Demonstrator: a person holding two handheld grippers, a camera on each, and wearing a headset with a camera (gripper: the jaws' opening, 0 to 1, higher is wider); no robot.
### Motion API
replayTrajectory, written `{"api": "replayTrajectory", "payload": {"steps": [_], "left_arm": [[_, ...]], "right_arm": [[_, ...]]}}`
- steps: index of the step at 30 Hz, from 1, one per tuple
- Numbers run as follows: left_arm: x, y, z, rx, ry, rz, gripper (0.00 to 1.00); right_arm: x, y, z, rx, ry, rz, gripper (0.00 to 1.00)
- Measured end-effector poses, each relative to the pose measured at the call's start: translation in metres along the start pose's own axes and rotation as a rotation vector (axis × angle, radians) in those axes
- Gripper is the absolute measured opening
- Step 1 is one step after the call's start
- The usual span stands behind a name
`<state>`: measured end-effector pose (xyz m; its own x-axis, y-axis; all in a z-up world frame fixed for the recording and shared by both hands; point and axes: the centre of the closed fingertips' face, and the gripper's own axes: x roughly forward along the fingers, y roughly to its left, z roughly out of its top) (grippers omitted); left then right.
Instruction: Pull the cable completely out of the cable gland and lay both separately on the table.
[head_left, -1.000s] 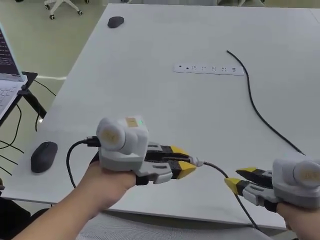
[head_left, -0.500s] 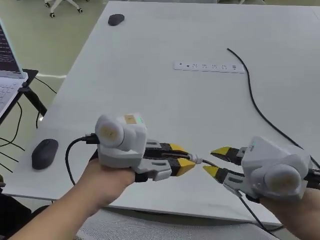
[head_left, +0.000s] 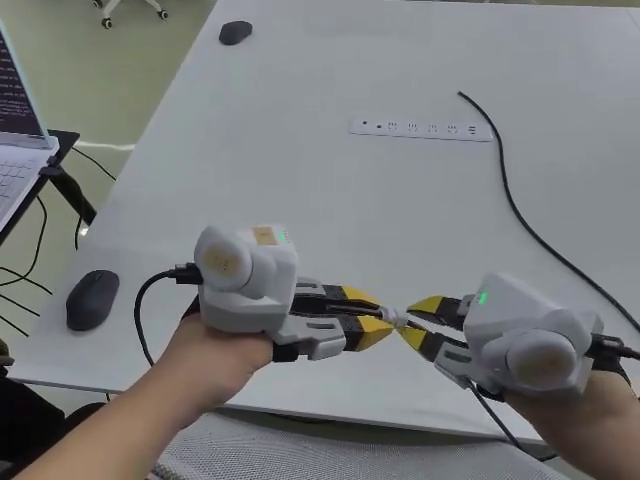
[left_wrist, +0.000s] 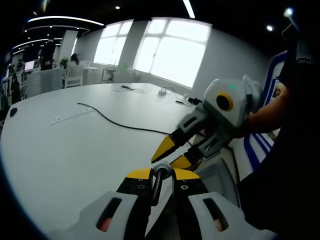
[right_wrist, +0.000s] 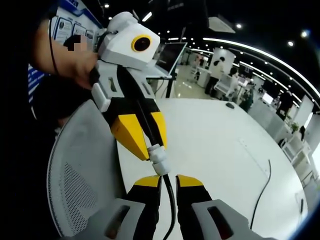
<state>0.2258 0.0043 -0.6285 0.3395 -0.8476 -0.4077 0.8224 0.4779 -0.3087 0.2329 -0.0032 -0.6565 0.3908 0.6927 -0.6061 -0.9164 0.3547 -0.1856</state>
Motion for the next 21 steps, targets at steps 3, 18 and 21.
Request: {"api": "replayTrajectory", "payload": {"steps": [3, 18, 21], "left_arm": [[0.001, 0.0, 0.0, 0.001, 0.0, 0.0, 0.15], [0.0, 0.001, 0.002, -0.011, -0.015, 0.005, 0.15], [0.0, 0.002, 0.003, -0.02, -0.023, 0.003, 0.15]], "right_arm": [[0.001, 0.002, -0.001, 0.005, 0.0, 0.005, 0.01], [0.0, -0.005, -0.022, 0.113, 0.029, -0.013, 0.0], [-0.001, -0.007, -0.028, 0.146, 0.041, -0.024, 0.0]]}}
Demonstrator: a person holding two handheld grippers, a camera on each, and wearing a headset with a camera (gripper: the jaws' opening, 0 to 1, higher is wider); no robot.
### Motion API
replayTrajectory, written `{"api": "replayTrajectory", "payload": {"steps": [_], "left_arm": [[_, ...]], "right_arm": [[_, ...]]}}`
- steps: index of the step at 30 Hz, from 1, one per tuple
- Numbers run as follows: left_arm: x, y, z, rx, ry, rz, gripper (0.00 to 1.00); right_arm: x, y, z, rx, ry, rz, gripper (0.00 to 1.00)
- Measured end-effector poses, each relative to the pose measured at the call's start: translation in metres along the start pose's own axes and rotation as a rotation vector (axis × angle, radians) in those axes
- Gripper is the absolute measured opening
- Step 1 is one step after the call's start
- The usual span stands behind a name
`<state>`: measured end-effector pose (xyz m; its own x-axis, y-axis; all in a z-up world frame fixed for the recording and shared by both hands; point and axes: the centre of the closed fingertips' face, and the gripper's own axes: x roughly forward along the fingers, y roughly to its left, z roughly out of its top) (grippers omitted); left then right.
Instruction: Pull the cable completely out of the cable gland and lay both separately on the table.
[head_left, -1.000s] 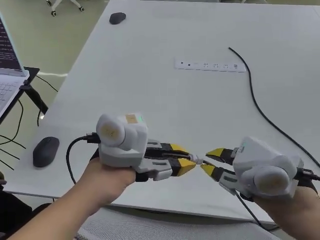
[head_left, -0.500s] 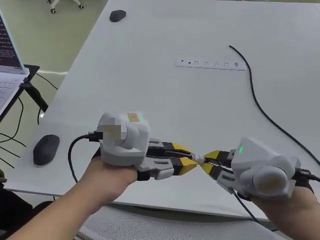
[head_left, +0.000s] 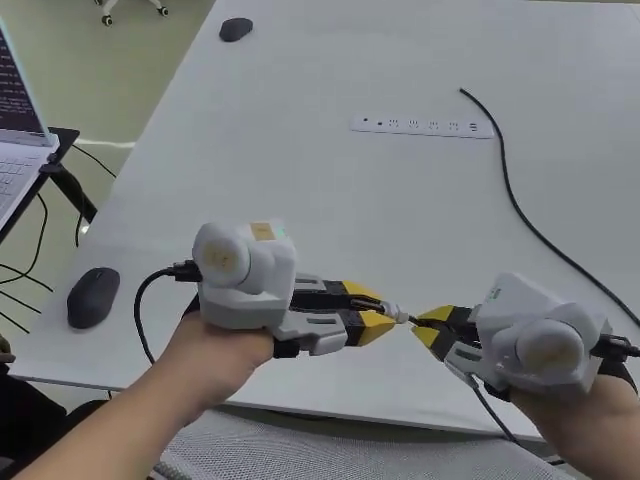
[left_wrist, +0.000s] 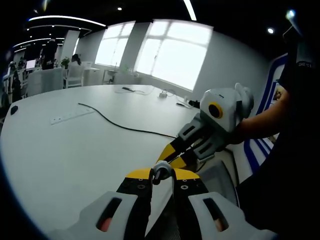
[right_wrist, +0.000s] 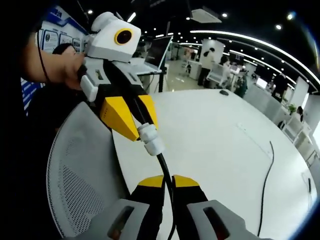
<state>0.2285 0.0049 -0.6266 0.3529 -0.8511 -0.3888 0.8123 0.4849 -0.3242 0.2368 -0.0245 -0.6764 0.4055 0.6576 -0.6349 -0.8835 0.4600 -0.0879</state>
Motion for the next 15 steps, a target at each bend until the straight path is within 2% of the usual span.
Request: {"api": "replayTrajectory", "payload": {"steps": [7, 15], "left_arm": [[0.0, 0.001, 0.002, -0.006, -0.004, 0.0, 0.15], [0.0, 0.003, 0.001, -0.01, -0.007, 0.004, 0.15]], "right_arm": [[-0.002, -0.008, -0.021, 0.119, 0.028, -0.013, 0.0], [-0.005, -0.013, -0.039, 0.145, 0.061, -0.024, 0.0]]}}
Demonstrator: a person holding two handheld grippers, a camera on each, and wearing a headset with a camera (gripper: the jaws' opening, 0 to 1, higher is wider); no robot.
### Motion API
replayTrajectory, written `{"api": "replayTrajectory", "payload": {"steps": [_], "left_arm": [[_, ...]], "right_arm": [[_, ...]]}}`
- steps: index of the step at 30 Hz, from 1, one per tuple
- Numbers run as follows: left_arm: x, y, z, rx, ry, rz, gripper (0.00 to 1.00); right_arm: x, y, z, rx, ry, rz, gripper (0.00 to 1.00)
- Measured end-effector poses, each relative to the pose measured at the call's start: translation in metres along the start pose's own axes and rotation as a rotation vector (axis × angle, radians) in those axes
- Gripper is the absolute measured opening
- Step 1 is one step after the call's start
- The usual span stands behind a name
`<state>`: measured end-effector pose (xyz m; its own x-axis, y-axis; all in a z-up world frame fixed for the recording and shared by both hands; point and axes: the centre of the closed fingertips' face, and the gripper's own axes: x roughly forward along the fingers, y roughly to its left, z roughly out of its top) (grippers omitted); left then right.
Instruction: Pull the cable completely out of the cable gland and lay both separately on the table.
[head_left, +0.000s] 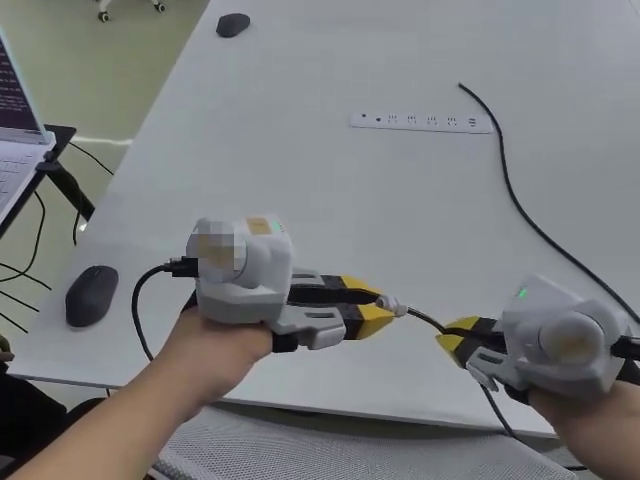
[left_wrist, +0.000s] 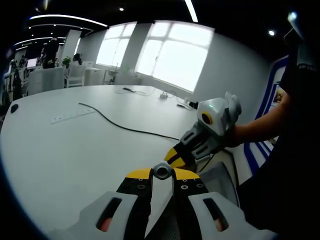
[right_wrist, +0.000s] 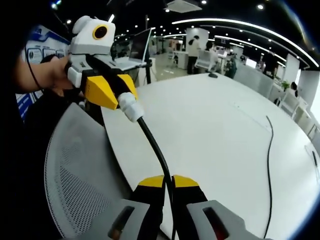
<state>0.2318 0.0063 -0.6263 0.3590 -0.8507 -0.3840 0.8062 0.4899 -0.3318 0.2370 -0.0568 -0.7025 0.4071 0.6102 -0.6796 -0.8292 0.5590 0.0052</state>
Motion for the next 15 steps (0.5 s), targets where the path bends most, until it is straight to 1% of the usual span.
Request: {"api": "replayTrajectory", "payload": {"steps": [3, 7, 11, 15], "left_arm": [[0.0, 0.001, -0.001, -0.003, 0.0, 0.001, 0.15], [0.0, 0.003, -0.002, -0.006, 0.0, 0.003, 0.15], [0.0, 0.008, -0.002, -0.006, -0.001, 0.018, 0.15], [-0.002, 0.011, 0.0, -0.027, -0.012, 0.017, 0.15]], "right_arm": [[0.0, -0.002, -0.006, 0.003, 0.011, -0.004, 0.0], [-0.001, -0.004, -0.009, -0.014, 0.009, -0.015, 0.0], [0.0, -0.007, -0.014, -0.018, 0.022, -0.019, 0.0], [-0.001, -0.01, -0.017, -0.007, 0.026, -0.023, 0.0]]}}
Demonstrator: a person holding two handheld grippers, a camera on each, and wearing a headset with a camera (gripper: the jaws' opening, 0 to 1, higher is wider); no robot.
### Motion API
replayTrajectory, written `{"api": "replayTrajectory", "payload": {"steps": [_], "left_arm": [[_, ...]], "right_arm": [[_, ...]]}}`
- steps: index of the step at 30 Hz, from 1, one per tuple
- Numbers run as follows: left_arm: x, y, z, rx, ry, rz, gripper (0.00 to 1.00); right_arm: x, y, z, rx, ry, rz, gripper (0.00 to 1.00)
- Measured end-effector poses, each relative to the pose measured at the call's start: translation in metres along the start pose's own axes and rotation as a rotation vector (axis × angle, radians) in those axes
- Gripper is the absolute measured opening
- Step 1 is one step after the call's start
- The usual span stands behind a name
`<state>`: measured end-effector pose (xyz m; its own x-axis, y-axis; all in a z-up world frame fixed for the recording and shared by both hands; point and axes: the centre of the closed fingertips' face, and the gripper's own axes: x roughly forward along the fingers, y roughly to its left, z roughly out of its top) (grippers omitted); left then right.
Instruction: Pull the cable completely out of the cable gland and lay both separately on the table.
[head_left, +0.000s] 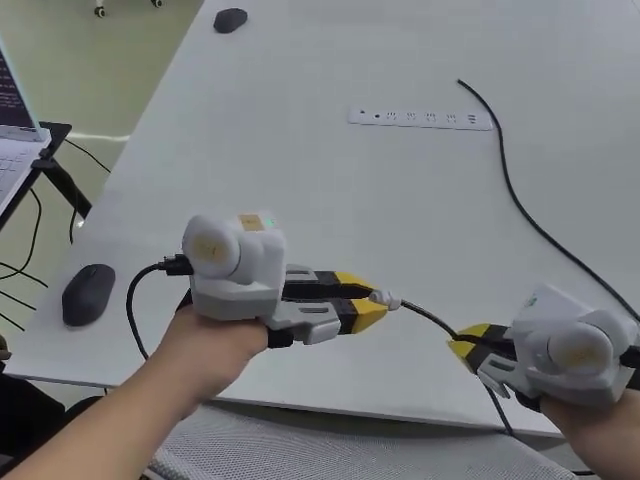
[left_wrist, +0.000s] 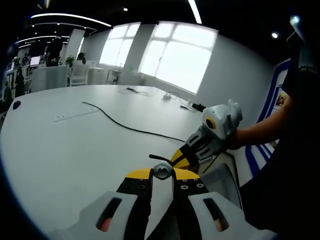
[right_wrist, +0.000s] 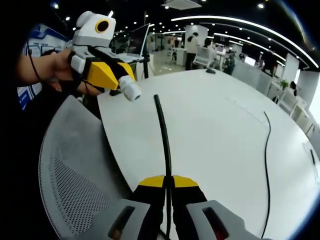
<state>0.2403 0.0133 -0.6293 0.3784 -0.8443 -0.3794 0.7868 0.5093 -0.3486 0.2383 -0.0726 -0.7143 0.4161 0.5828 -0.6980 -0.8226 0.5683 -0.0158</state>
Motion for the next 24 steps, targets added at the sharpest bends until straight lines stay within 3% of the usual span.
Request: {"api": "replayTrajectory", "payload": {"steps": [15, 21, 24], "left_arm": [[0.005, 0.007, -0.008, 0.005, 0.026, -0.011, 0.15], [0.004, 0.009, -0.006, -0.004, -0.002, -0.027, 0.15], [0.004, 0.01, -0.008, 0.022, 0.004, -0.02, 0.15]], "right_arm": [[0.002, -0.01, 0.004, 0.008, 0.02, -0.005, 0.0], [0.004, -0.015, 0.011, -0.001, 0.026, -0.011, 0.0], [0.004, -0.019, 0.015, -0.005, 0.031, -0.018, 0.0]]}}
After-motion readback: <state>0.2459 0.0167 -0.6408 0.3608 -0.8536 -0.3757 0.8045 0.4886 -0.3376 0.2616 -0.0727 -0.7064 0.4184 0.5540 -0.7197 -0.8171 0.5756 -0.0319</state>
